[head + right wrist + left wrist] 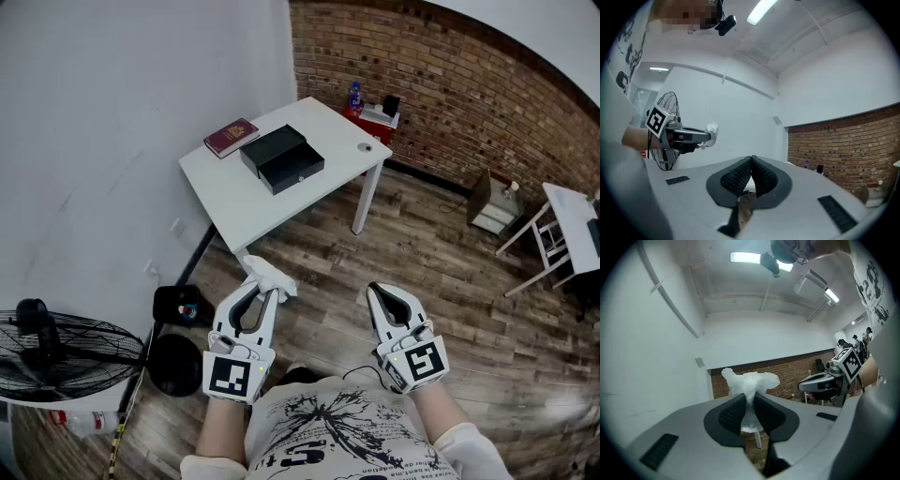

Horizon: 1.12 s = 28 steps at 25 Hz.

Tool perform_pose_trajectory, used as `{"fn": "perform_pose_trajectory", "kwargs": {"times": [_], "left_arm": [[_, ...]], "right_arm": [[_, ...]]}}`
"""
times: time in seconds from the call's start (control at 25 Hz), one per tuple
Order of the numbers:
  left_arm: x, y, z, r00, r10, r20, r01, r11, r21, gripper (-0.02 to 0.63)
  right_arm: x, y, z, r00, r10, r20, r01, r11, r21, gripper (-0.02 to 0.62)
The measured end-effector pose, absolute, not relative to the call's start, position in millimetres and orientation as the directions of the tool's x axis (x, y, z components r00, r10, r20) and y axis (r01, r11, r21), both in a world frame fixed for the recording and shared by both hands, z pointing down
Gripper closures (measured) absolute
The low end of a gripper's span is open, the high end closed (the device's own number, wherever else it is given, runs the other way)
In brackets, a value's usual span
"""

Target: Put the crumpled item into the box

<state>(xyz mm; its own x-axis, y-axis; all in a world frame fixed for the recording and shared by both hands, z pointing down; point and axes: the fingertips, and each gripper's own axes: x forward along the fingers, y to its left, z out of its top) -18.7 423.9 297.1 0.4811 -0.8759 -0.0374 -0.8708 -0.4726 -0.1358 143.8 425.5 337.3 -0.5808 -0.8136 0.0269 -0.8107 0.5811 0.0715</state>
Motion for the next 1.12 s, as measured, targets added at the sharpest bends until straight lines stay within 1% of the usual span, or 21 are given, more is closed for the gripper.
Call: {"fn": "perform_pose_trajectory", "kwargs": {"times": [0.4, 0.68, 1.0, 1.12], "left_arm": [[-5.6, 407.3, 302.7, 0.489, -0.872, -0.034, -0.868, -0.482, -0.122, 0.534], [3.5, 376.7, 314.7, 0.499, -0.866, 0.009, -0.861, -0.497, -0.106, 0.534], [-16.6, 274.5, 340.7, 0.502, -0.862, 0.069, -0.857, -0.506, -0.099, 0.534], [-26.7, 212.8, 336.1, 0.508, -0.861, 0.035, -0.857, -0.509, -0.084, 0.532]], "right_arm": [[158.0, 411.6, 343.6, -0.572, -0.819, 0.039, -0.816, 0.573, 0.074, 0.583], [177.0, 376.1, 353.9, -0.524, -0.849, 0.059, -0.851, 0.526, 0.010, 0.581], [159.6, 277.4, 373.2, -0.513, -0.850, 0.119, -0.856, 0.518, 0.010, 0.581], [149.3, 221.1, 372.0, -0.498, -0.857, 0.134, -0.863, 0.505, 0.021, 0.581]]}}
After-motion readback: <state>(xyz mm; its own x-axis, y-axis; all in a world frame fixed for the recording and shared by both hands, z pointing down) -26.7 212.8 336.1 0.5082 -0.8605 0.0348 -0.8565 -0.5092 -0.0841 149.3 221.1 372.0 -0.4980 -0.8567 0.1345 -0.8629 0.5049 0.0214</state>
